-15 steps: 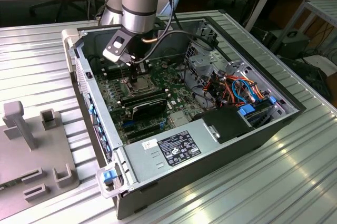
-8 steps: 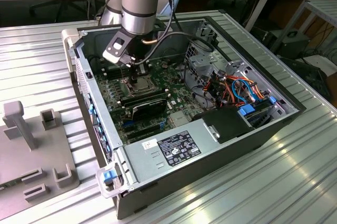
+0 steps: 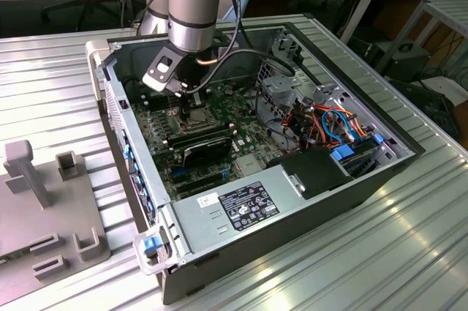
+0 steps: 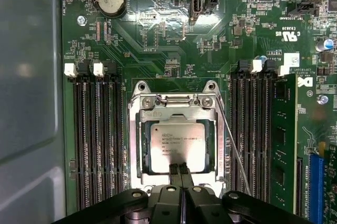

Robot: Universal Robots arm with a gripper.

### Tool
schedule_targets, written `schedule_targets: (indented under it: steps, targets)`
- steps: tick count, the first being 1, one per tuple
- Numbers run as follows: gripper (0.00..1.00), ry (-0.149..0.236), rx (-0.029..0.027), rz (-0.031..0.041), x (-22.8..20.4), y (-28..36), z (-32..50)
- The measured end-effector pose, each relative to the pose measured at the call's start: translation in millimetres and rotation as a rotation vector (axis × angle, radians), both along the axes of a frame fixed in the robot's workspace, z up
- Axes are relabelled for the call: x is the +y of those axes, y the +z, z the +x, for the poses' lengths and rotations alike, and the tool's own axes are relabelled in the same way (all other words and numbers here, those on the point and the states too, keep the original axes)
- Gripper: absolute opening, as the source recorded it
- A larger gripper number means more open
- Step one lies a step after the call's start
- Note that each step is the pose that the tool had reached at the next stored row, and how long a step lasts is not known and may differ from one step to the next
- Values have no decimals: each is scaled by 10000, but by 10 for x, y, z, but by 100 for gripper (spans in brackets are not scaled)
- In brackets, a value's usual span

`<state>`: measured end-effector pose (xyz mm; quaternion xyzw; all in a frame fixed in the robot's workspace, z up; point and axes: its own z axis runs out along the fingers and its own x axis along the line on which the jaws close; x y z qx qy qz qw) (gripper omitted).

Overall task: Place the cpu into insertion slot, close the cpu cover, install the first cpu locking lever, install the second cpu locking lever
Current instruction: 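Close the cpu cover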

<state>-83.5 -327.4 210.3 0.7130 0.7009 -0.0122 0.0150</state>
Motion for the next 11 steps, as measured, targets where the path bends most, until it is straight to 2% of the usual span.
schedule_targets:
  steps: [1,3,11]
  targets:
    - [11,0,0,-1,0,45,0]
    - [11,-1,-1,0,0,79,0]
    - [11,2,-1,0,0,122,4]
